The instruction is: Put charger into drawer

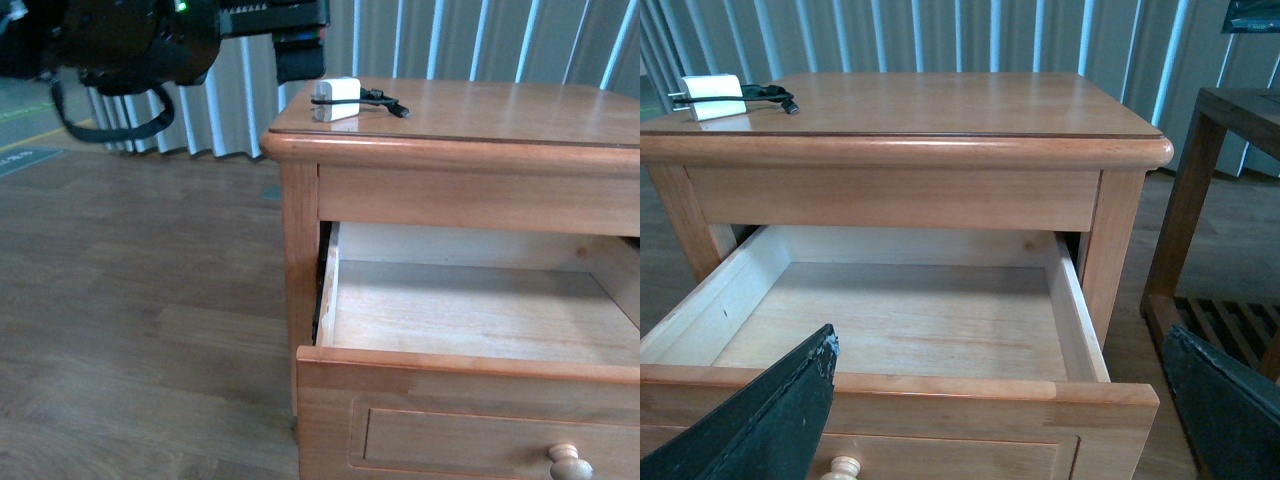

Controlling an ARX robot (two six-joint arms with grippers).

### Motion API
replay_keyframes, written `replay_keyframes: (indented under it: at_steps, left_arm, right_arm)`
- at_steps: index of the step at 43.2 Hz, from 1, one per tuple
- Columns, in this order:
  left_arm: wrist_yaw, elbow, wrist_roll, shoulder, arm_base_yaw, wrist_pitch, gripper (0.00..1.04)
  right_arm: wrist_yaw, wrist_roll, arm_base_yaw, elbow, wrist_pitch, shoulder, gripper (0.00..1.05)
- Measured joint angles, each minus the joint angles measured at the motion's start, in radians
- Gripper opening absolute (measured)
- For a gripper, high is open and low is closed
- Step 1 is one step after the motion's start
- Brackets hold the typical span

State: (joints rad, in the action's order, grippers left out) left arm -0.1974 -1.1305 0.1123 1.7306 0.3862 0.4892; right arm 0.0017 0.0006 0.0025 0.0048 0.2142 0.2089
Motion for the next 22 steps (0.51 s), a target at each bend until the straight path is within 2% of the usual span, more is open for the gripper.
replay_keyframes:
  at_steps: [6, 22]
  left_arm:
    - [0.000, -0.164, 0.002, 0.141, 0.019, -0.027, 0.99]
    - [0.036, -0.400, 0.024, 0.357, 0.062, -0.098, 0.97]
  right_arm:
    - [0.000, 0.000, 0.000, 0.000, 0.000, 0.000, 0.96]
    - [0.000, 0.000, 0.000, 0.000, 0.000, 0.000, 0.96]
